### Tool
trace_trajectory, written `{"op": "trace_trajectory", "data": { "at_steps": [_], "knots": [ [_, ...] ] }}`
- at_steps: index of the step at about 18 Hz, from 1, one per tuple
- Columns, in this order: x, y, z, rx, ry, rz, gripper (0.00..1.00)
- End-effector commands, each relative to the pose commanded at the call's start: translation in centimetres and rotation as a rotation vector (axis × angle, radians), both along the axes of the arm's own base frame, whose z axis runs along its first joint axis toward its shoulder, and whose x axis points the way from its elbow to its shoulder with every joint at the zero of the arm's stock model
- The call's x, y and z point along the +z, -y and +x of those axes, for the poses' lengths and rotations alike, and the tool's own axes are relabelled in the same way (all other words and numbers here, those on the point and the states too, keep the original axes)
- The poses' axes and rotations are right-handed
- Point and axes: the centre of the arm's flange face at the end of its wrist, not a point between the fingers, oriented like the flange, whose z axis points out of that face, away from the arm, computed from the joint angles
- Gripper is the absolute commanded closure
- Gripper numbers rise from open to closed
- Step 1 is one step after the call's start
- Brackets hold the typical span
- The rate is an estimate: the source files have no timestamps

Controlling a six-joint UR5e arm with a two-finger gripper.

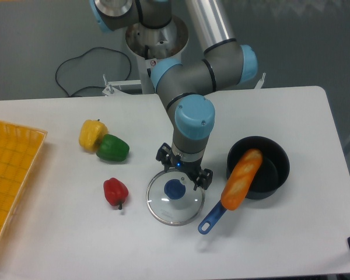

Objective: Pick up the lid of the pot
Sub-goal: 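Move the gripper over the glass lid's blue knob and lower, then close the gripper on the blue knob of the glass lid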

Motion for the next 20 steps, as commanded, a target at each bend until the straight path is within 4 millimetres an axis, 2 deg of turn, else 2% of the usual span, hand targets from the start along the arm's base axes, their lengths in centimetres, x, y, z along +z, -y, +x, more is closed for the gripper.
{"op": "trace_trajectory", "data": {
  "at_steps": [8, 17, 20],
  "knots": [
    [-2.8, -1.0, 0.2, -0.003, -0.023, -0.051, 0.00],
    [-4.3, -1.6, 0.7, -0.016, -0.010, -0.065, 0.00],
    [-4.2, -1.7, 0.8, -0.017, -0.017, -0.061, 0.00]
  ]
}}
